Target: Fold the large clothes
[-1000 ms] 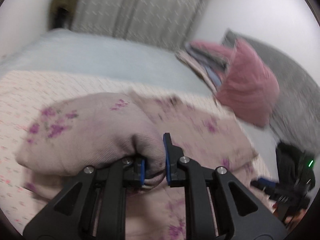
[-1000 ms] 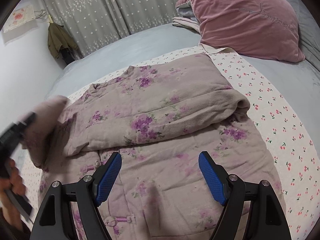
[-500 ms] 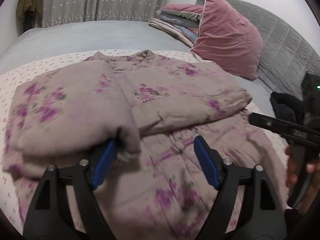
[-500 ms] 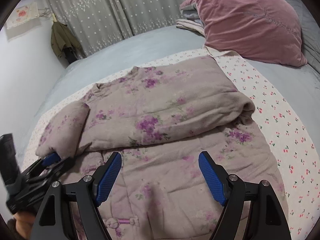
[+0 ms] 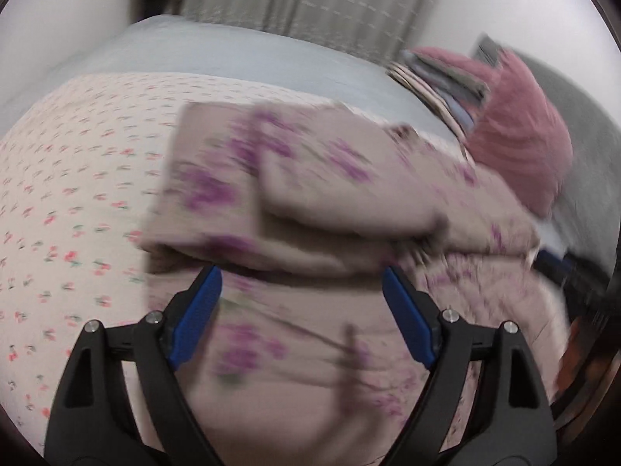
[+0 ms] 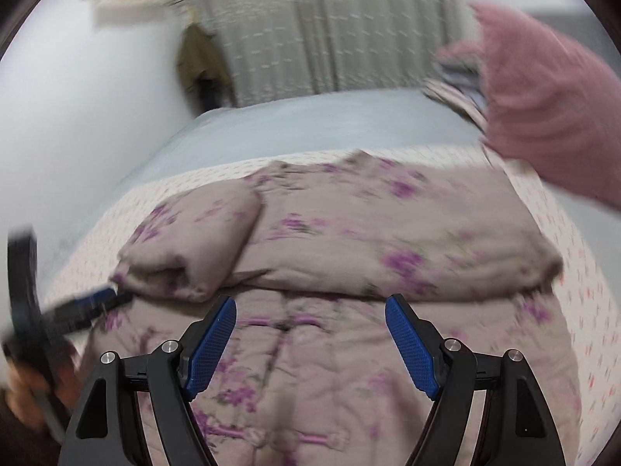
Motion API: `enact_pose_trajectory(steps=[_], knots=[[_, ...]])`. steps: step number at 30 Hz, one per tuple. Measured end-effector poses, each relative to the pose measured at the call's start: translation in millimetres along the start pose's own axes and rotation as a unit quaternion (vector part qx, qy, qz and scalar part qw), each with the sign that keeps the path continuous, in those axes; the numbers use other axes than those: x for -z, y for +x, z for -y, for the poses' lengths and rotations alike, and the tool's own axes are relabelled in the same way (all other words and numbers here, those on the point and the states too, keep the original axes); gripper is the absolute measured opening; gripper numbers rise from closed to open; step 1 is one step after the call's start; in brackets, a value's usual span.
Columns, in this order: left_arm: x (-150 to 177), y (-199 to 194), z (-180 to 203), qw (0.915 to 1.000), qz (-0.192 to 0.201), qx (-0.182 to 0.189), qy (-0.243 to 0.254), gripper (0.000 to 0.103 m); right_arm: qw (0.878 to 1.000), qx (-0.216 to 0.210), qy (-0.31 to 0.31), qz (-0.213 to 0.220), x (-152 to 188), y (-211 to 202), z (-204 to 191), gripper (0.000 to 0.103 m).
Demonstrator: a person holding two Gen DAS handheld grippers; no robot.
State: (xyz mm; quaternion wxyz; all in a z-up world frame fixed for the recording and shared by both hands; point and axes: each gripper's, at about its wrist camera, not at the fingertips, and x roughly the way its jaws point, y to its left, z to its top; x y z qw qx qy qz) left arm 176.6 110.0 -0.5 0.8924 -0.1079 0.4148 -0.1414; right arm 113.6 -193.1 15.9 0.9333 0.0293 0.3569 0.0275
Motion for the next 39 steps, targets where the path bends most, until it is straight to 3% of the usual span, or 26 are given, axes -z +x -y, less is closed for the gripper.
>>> enact_pose_trajectory(steps=[4,6,10,11,13,14,15,18,22,23,25,26,27,31,34,36,38,39], knots=[[-13,-12,-40,0.9977,0.039,-0.035,-0.042,0.085,0.994,-0.014,-0.111,0.009,-14,14,-68,0.08],[-11,-5,-56,0.995,0.03,-0.057,-0.076,0.085,0.984,-0.019,-0.175,0.008,-20,28,-110,0.08],[-9,4,-69,0.9925,0.019,-0.066,-0.101,0.083,0.96,-0.028,-0.277,-0.003,-16,62,-172,0.078],[-9,5,-69,0.9925,0.02,-0.067,-0.101,0.081,0.954,-0.013,-0.298,0.0,-15,73,-183,0.073],[-7,8,-68,0.9926,0.018,-0.072,-0.097,0.079,0.949,0.028,-0.314,0.005,-18,93,-194,0.046],[-6,11,-66,0.9932,0.017,-0.069,-0.092,0.077,0.953,0.035,-0.301,-0.005,-24,105,-193,0.03],[-5,12,-64,0.994,0.014,-0.063,-0.088,0.076,0.959,0.025,-0.28,-0.015,-32,111,-188,0.025],[-3,12,-57,0.9959,0.01,-0.048,-0.076,0.076,0.983,0.018,-0.182,0.014,-60,97,-148,0.023],[-3,10,-46,0.9974,0.01,-0.036,-0.062,0.075,0.997,-0.006,-0.063,0.034,-72,67,-72,0.025],[-4,9,-44,0.9977,0.012,-0.031,-0.06,0.075,0.998,-0.034,-0.044,0.027,-71,60,-52,0.029],[-4,8,-38,0.9983,0.016,-0.024,-0.051,0.075,0.998,-0.063,-0.003,0.01,-70,48,-12,0.052],[-4,8,-36,0.9985,0.019,-0.024,-0.046,0.075,0.998,-0.066,0.013,0.011,-69,44,-1,0.072],[-4,7,-34,0.9985,0.022,-0.027,-0.042,0.075,0.996,-0.072,0.037,0.022,-66,37,18,0.08],[-7,1,-35,0.9973,0.05,-0.034,-0.043,0.075,0.986,-0.088,0.142,0.016,-58,41,76,0.082],[-10,-4,-48,0.9949,0.063,-0.048,-0.061,0.074,0.983,-0.057,0.173,-0.01,-51,58,91,0.082],[-12,-5,-59,0.9927,0.071,-0.069,-0.068,0.052,0.985,-0.018,0.168,-0.03,-47,77,98,0.082],[-15,-3,-75,0.9903,0.073,-0.082,-0.085,0.043,0.985,0.018,0.159,-0.067,-43,102,98,0.08],[-15,-2,-82,0.9895,0.074,-0.078,-0.097,0.04,0.984,0.029,0.153,-0.085,-40,112,96,0.065]])
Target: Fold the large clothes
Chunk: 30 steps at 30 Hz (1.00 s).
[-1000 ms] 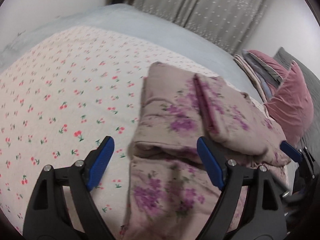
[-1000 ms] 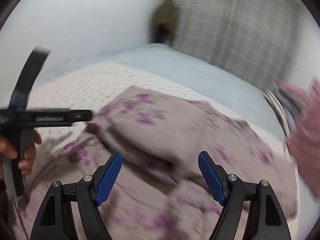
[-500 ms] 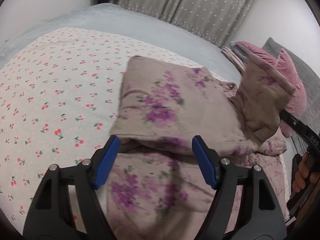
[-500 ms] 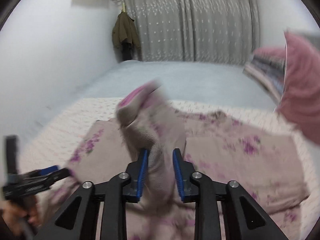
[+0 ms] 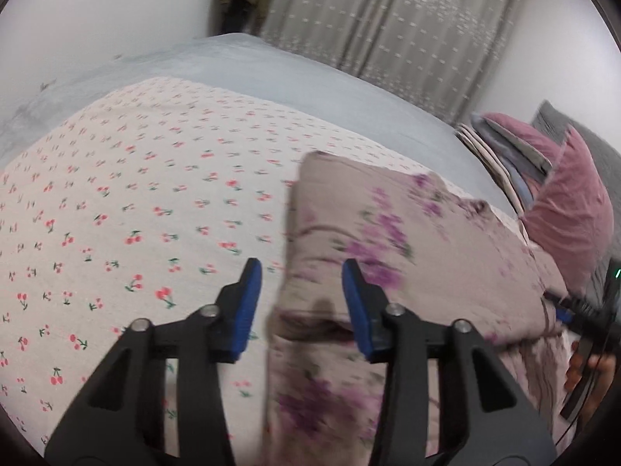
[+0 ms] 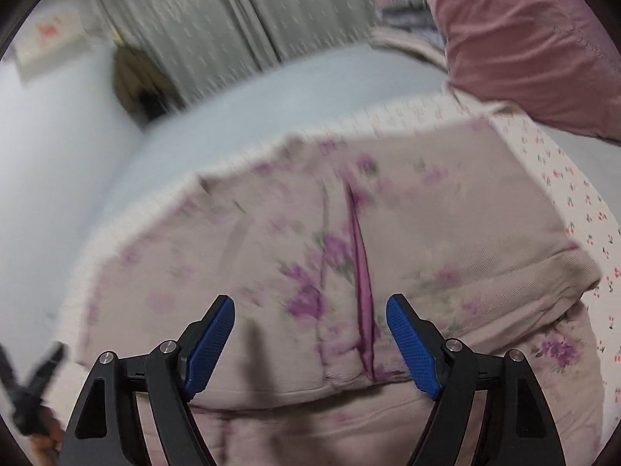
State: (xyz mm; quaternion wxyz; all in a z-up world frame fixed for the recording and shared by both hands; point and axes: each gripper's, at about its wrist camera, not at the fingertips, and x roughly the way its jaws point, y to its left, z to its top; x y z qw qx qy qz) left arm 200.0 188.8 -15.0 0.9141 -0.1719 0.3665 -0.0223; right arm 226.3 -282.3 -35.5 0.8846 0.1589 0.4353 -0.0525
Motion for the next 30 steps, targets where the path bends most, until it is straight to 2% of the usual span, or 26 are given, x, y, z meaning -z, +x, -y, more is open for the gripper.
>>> enact_pose_trajectory(steps=[1,3,5,7,9,11,13,14,16,17,18,19,20,21,27,30], knots=[[0,2,-5,0.9999,-0.001,0.007,-0.01,0.039,1.0,0.006,-0.008,-0.006,2,5,-4,0.053],[-1,7,-11,0.9992,-0.007,0.03,-0.026,0.033,0.999,0.037,-0.031,0.016,4,2,-15,0.02],[-2,9,-5,0.9984,-0.011,0.053,-0.013,0.033,0.997,0.019,-0.035,0.059,0,-17,-17,0.02],[-1,6,12,0.9971,-0.006,0.07,0.027,0.033,0.995,-0.017,-0.007,0.1,-11,-37,-3,0.019],[4,8,28,0.9952,-0.017,0.073,0.063,0.033,0.994,-0.023,0.025,0.103,-20,-37,16,0.019],[13,21,40,0.9932,-0.046,0.053,0.093,0.033,0.997,0.002,0.023,0.079,-23,-20,25,0.019],[22,33,46,0.9907,-0.063,0.019,0.119,0.033,0.999,0.04,-0.007,0.034,-15,3,25,0.02],[24,34,49,0.9899,-0.062,0.013,0.127,0.033,0.998,0.056,-0.023,0.021,-10,11,24,0.025],[22,28,52,0.9891,-0.058,0.005,0.135,0.034,0.997,0.065,-0.033,0.029,-2,11,26,0.03],[20,26,52,0.9893,-0.059,0.005,0.133,0.038,0.997,0.064,-0.024,0.036,0,7,30,0.038],[19,23,52,0.9896,-0.061,0.005,0.13,0.049,0.997,0.063,-0.018,0.036,2,3,32,0.048],[18,21,52,0.9895,-0.063,-0.003,0.13,0.055,0.997,0.062,-0.013,0.034,1,-2,34,0.053],[17,18,53,0.9889,-0.066,-0.017,0.132,0.066,0.998,0.057,-0.012,0.035,2,-10,34,0.059],[16,16,53,0.9883,-0.068,-0.025,0.134,0.073,0.998,0.053,-0.016,0.038,5,-19,30,0.061],[21,-8,59,0.9855,-0.092,-0.038,0.138,0.083,0.994,0.063,-0.075,0.058,20,-72,7,0.074],[31,-23,66,0.9818,-0.101,-0.039,0.156,0.086,0.992,0.068,-0.09,0.063,33,-96,0,0.077]])
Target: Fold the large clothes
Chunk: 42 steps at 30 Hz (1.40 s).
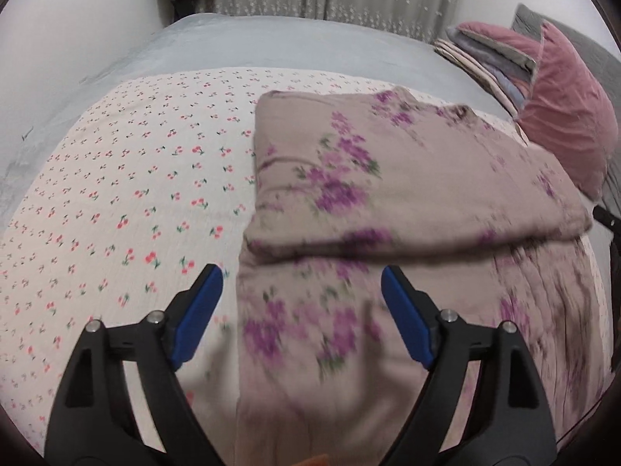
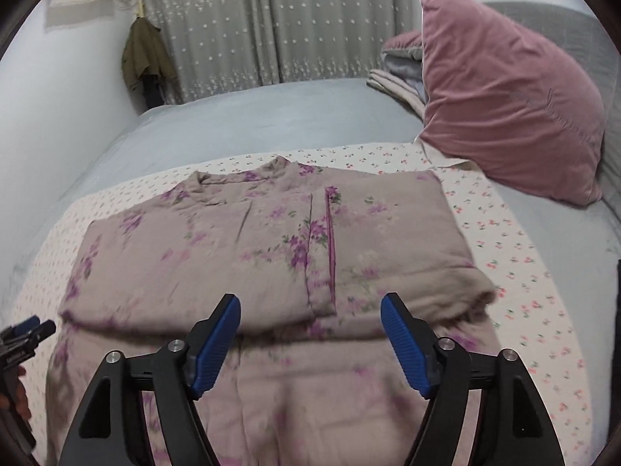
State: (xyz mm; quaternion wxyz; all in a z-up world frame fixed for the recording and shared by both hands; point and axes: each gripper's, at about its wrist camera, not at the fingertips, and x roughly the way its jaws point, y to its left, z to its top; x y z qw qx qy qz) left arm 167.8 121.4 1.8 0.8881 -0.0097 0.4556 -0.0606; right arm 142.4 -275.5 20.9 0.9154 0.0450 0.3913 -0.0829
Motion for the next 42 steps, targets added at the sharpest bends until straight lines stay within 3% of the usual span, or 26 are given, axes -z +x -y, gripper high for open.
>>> enact_pose_trajectory(steps=[7,12,15,18,24,31,36,39,42], knots=[[40,-40,5,0.9994,-0.019,0.007,0.027,0.088,0.999,0.003,-0.037,0.001,41,-47,-3,0.081],[67,-66,-6,0.999,-0.032,0.009,0.028,0.089,0.997,0.003,-0.071,-0.03,76,-73,2,0.081],[82,-79,-11,0.9979,-0.051,0.028,0.03,0.089,0.995,-0.011,-0.079,-0.053,95,-87,14,0.081],[101,-90,-17,0.9942,-0.075,0.07,0.031,0.089,0.994,-0.021,-0.076,-0.073,113,-101,35,0.081],[137,-91,-23,0.9821,-0.138,0.127,0.015,0.089,0.995,-0.023,-0.029,-0.097,149,-122,88,0.082],[166,-74,-19,0.9758,-0.184,0.115,0.028,0.088,0.991,-0.005,0.013,-0.132,188,-118,135,0.082],[184,-57,-13,0.9633,-0.23,0.136,0.022,0.089,0.986,-0.008,0.042,-0.163,209,-106,160,0.082],[189,-57,-7,0.9652,-0.222,0.132,0.039,0.094,0.979,-0.039,0.074,-0.187,223,-94,171,0.083],[193,-55,-7,0.9643,-0.222,0.141,0.035,0.101,0.978,-0.061,0.093,-0.174,230,-92,176,0.089]])
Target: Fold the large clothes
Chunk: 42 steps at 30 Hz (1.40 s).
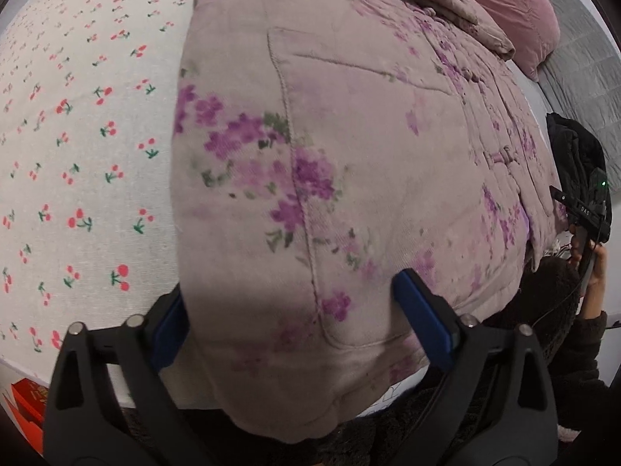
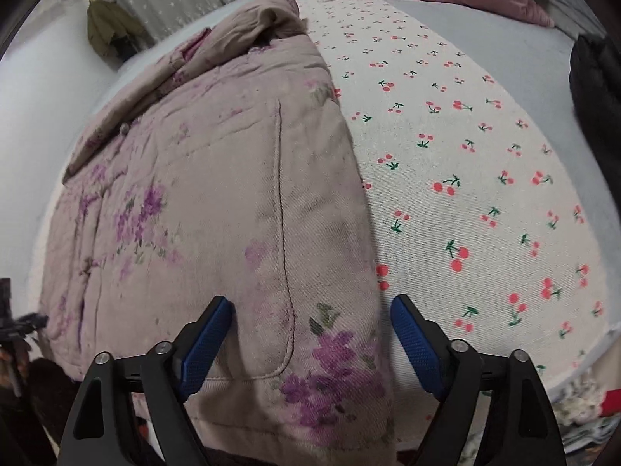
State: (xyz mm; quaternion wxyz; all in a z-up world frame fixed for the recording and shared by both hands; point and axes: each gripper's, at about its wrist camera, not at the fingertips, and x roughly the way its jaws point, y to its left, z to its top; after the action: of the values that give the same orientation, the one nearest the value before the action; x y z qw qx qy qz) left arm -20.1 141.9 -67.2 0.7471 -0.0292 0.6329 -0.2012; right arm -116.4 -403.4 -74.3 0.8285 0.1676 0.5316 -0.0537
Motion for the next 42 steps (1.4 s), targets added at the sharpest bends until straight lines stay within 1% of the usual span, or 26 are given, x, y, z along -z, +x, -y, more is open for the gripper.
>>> enact_pose_trajectory(steps=[2,4,5,6,9,11,13,16,18,20,22,25,27,28,29,30,31,32,34,36,37,39,42], knots=[[2,2,0,1.0,0.004,0.001,0.003,0.102,1.0,-0.004,-0.003,0.004,2,0,0,0.091],[4,1,2,0.9999,0.007,-0.004,0.006,0.102,1.0,-0.008,-0.014,0.006,4,1,-2,0.096],[4,1,2,0.9999,0.008,-0.006,0.007,0.102,1.0,-0.012,-0.015,0.006,4,1,-2,0.103],[5,1,4,0.9999,0.009,-0.008,0.009,0.102,1.0,-0.016,-0.015,0.008,6,2,-2,0.103],[3,2,5,0.9998,0.008,-0.01,0.012,0.102,0.999,0.003,-0.039,0.012,9,4,-9,0.103],[2,2,5,0.9999,0.003,-0.006,0.012,0.102,0.999,0.016,-0.049,0.009,11,5,-14,0.103],[2,2,6,0.9999,-0.001,0.0,0.015,0.102,0.999,0.019,-0.049,0.001,11,5,-17,0.103],[1,3,9,0.9993,-0.007,0.029,0.021,0.102,0.999,0.009,-0.048,-0.003,10,6,-21,0.103],[3,2,13,0.9981,-0.008,0.055,0.026,0.101,0.998,-0.012,-0.055,-0.006,11,7,-26,0.103],[4,3,15,0.9972,-0.006,0.07,0.026,0.101,0.998,-0.027,-0.06,-0.009,12,7,-31,0.102],[2,3,14,0.9966,-0.003,0.081,0.016,0.099,0.997,-0.04,-0.058,-0.012,11,6,-34,0.097],[0,0,9,0.9955,0.007,0.094,-0.007,0.09,0.997,-0.065,-0.042,-0.019,8,4,-35,0.085],[-1,-1,4,0.9954,0.013,0.093,-0.018,0.074,0.997,-0.067,-0.032,-0.022,4,4,-35,0.07],[0,-2,3,0.9955,0.016,0.091,-0.02,0.068,0.997,-0.067,-0.028,-0.023,4,4,-34,0.065],[1,-3,0,0.9953,0.02,0.091,-0.025,0.052,0.997,-0.071,-0.021,-0.024,3,4,-33,0.054],[1,-3,-3,0.9945,0.024,0.096,-0.034,0.038,0.997,-0.076,-0.011,-0.023,0,6,-33,0.039],[1,-2,-6,0.9925,0.026,0.11,-0.046,0.034,0.997,-0.08,-0.002,-0.021,-1,5,-30,0.03],[2,-3,-7,0.991,0.031,0.118,-0.055,0.029,0.996,-0.088,0.007,-0.018,-3,4,-29,0.026],[2,-7,0,0.9911,0.05,0.113,-0.051,0.025,0.996,-0.092,0.011,-0.004,-2,-3,-29,0.023],[2,-21,9,0.9904,0.08,0.107,-0.035,0.023,0.995,-0.095,0.002,0.028,-1,-19,-36,0.021],[1,-27,12,0.9891,0.093,0.11,-0.032,0.023,0.994,-0.1,0.001,0.039,-4,-25,-41,0.021],[-1,-48,19,0.9832,0.128,0.127,-0.029,0.022,0.99,-0.119,-0.002,0.069,-8,-45,-51,0.02],[-4,-75,27,0.9753,0.168,0.141,-0.023,0.021,0.984,-0.142,-0.005,0.11,-18,-75,-67,0.02]])
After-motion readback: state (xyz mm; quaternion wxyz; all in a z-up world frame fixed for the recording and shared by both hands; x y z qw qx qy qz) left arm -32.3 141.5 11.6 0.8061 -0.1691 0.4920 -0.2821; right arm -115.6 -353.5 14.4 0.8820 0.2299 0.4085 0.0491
